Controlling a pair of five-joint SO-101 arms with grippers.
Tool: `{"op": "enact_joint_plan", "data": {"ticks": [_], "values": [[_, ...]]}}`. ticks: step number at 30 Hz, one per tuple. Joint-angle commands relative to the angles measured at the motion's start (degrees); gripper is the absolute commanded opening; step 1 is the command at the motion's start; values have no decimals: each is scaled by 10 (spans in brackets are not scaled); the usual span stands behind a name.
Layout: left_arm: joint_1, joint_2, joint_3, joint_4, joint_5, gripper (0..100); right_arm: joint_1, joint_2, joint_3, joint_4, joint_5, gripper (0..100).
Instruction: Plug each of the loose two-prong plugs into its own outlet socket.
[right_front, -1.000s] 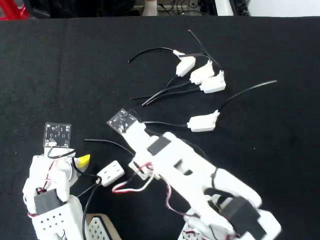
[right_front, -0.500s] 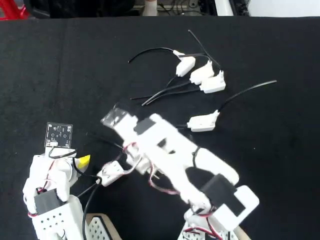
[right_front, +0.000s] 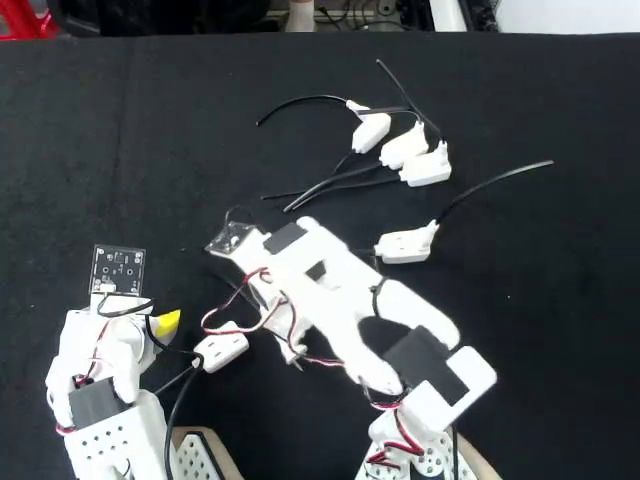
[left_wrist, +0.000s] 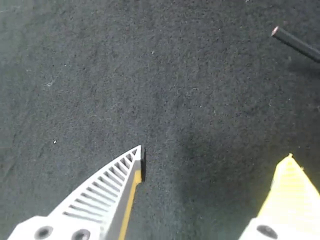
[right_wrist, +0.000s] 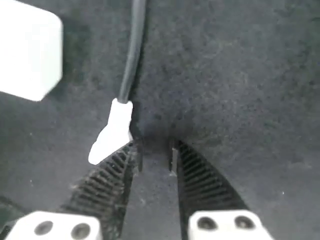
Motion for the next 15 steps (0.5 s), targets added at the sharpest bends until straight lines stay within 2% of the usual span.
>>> {"op": "enact_joint_plan", "data": {"ticks": [1,8,12,15], "values": [[-3,-1,4,3,-5,396,-4,15,-17,-20,-7,96],[-3,-1,4,3,-5,396,7,1,-49,17,-12,96],[-3,-1,4,3,-5,396,7,-40,-82,69,-47,98],[-3,-1,4,3,-5,396,-12,-41,-60,58,-81,99]]}}
